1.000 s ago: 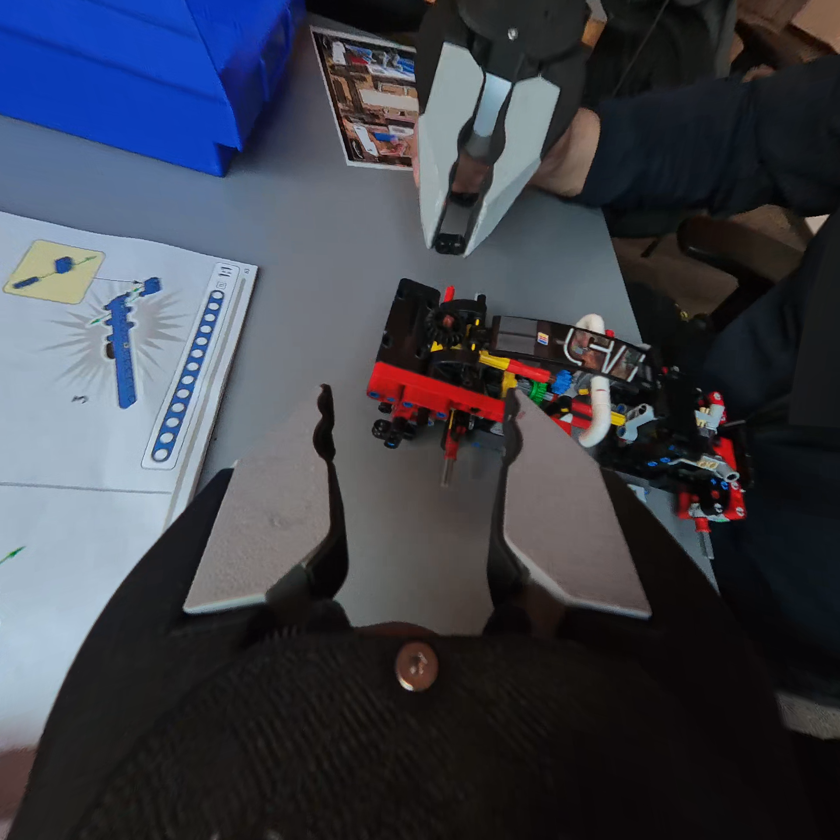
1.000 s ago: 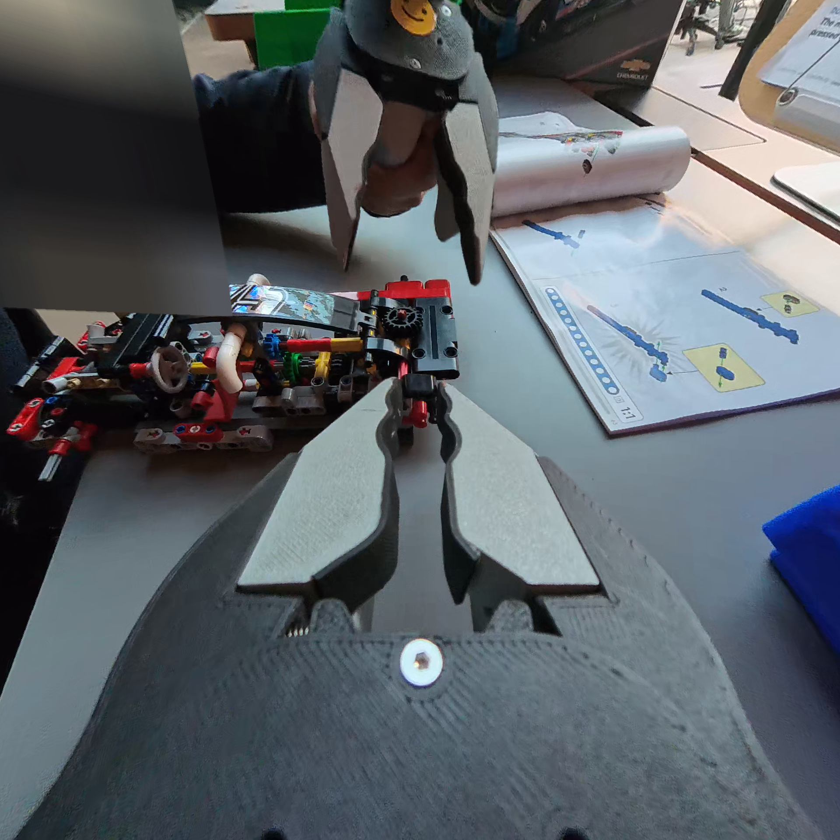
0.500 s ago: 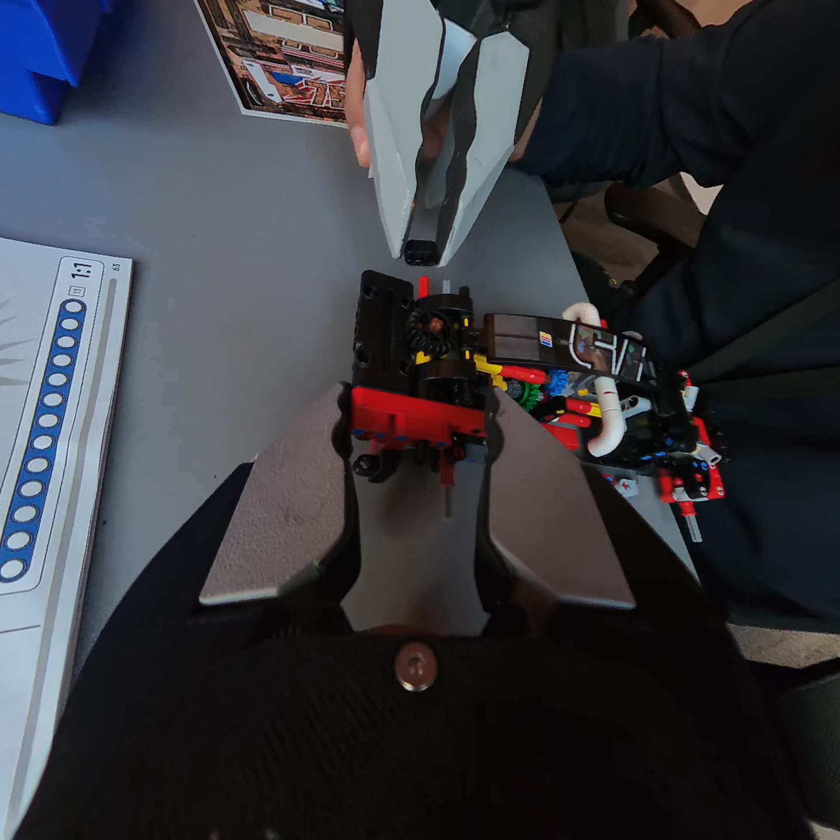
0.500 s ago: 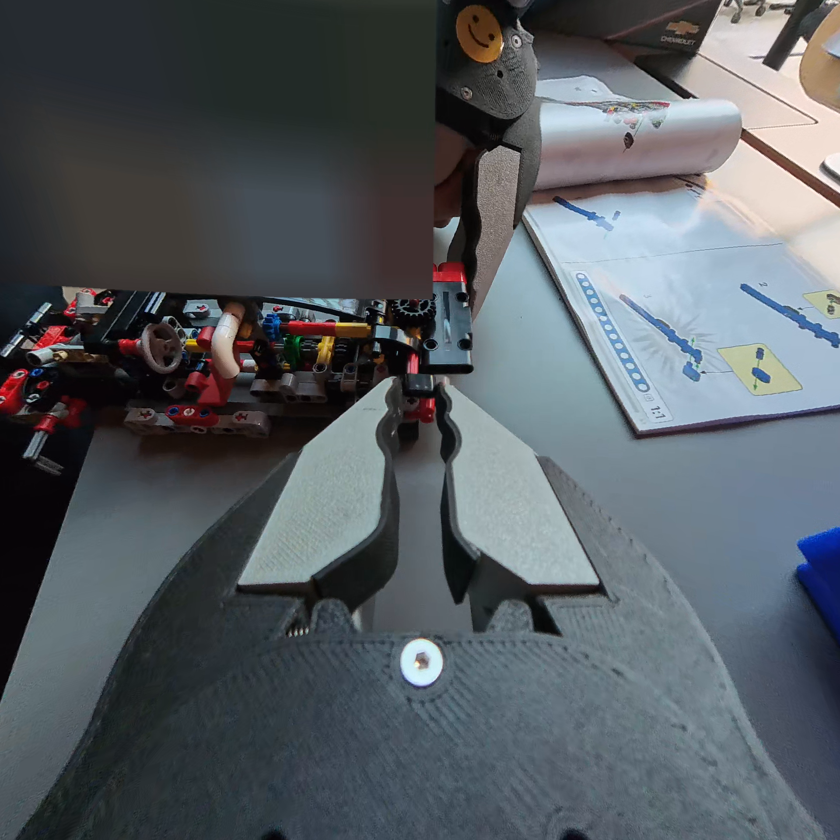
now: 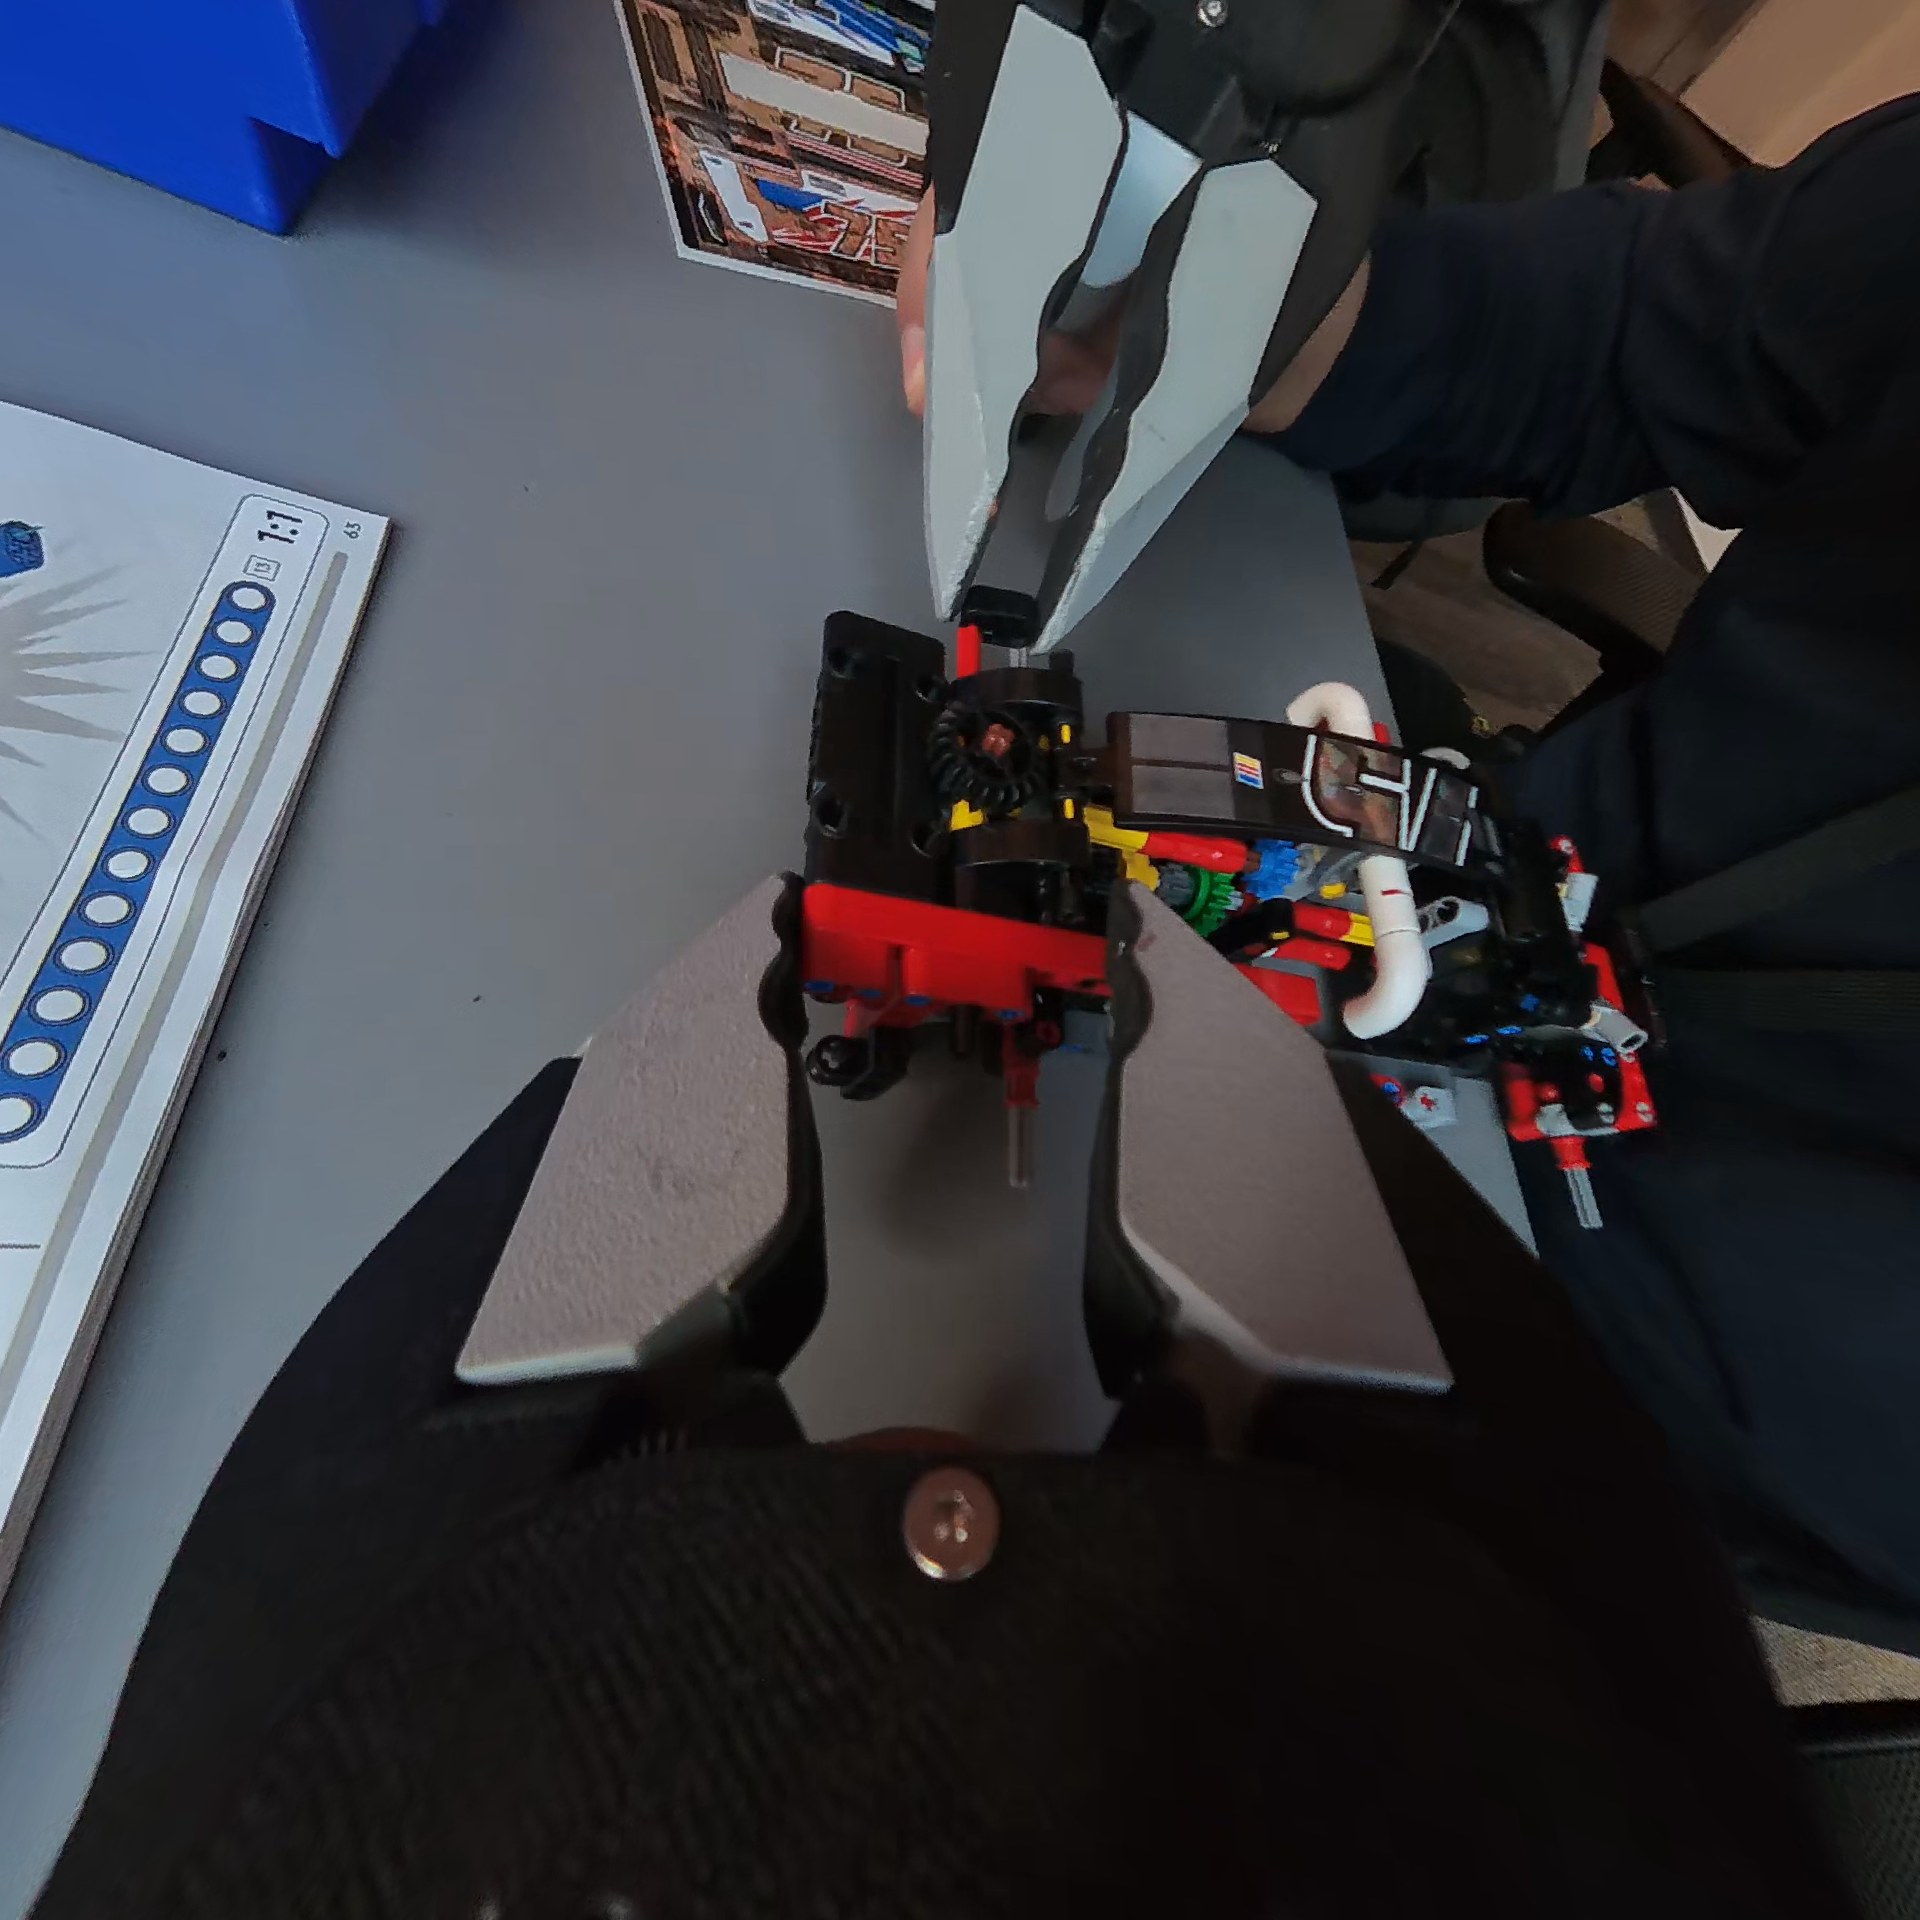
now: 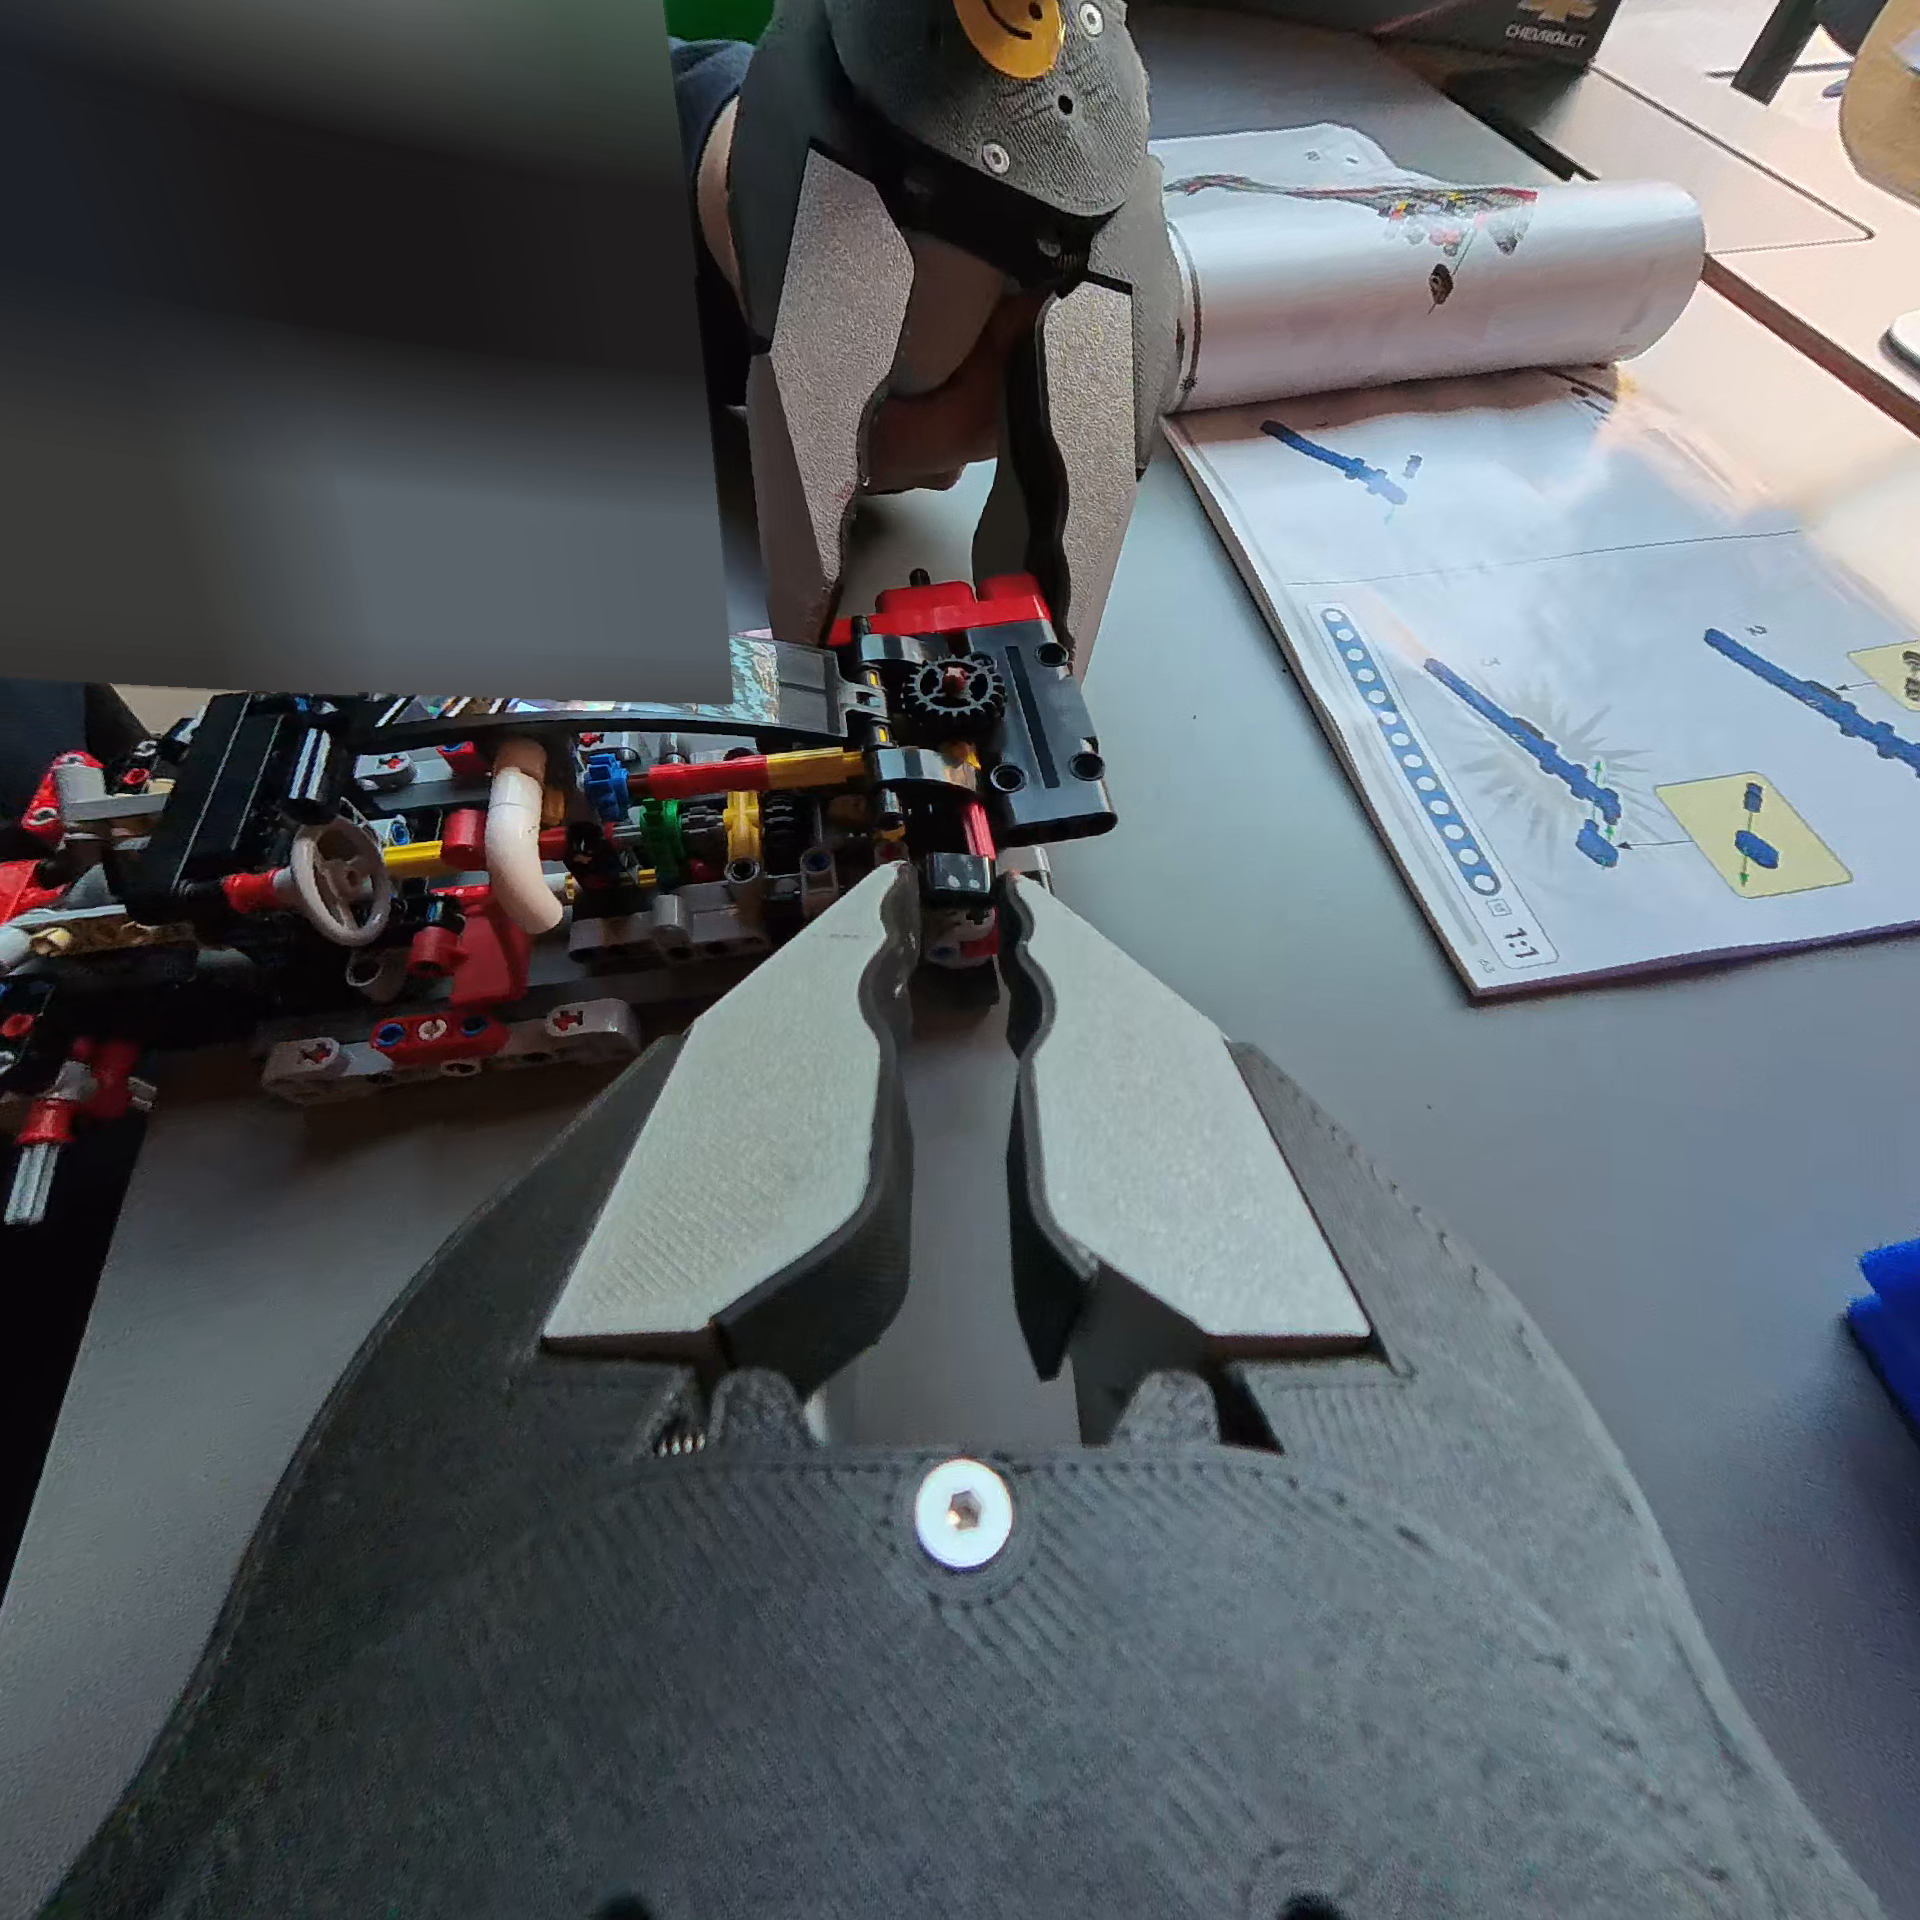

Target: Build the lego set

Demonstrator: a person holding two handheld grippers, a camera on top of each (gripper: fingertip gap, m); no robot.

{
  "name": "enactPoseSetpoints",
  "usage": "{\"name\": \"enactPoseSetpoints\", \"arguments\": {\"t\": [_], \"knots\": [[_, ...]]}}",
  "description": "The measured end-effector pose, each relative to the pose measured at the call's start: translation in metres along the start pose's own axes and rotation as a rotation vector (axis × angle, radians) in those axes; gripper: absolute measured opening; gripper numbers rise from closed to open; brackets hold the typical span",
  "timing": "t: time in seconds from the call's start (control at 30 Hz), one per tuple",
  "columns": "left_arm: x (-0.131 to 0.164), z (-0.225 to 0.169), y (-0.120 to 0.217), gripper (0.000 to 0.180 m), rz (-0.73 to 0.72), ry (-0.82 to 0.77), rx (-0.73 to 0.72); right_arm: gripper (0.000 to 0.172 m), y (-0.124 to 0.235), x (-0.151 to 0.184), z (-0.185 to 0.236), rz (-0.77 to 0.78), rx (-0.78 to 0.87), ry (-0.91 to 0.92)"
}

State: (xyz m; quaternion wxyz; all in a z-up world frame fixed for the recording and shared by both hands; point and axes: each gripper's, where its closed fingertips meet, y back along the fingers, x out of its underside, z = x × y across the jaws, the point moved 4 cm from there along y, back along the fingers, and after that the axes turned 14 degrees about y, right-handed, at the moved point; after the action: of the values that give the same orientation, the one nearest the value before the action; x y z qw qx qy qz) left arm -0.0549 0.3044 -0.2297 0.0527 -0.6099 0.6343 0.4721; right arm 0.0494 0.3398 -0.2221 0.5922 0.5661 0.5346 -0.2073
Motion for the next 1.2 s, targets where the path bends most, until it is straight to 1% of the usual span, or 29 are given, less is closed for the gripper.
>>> {"name": "enactPoseSetpoints", "arguments": {"t": [0.63, 0.73, 0.87, 1.07, 1.2], "knots": [[-0.0005, 0.0003, -0.0002, 0.055, -0.006, 0.032, -0.005, 0.012, -0.0028, 0.0011, -0.0047, 0.016, 0.001, 0.016], [-0.0002, 0.0002, 0.0001, 0.055, 0.000, 0.032, -0.008, 0.012, -0.0028, 0.0004, -0.0039, 0.025, 0.030, 0.084], [-0.0006, 0.0001, -0.0003, 0.055, 0.007, 0.042, -0.014, 0.012, -0.0031, -0.0026, -0.0001, 0.140, 0.125, 0.288], [-0.0021, -0.0002, -0.0023, 0.054, 0.013, 0.051, -0.016, 0.012, -0.0012, -0.0063, -0.0002, 0.244, 0.137, 0.396], [-0.0026, 0.0002, -0.0025, 0.054, 0.012, 0.059, -0.017, 0.012, -0.0019, -0.0058, -0.0006, 0.262, 0.136, 0.412]]}}
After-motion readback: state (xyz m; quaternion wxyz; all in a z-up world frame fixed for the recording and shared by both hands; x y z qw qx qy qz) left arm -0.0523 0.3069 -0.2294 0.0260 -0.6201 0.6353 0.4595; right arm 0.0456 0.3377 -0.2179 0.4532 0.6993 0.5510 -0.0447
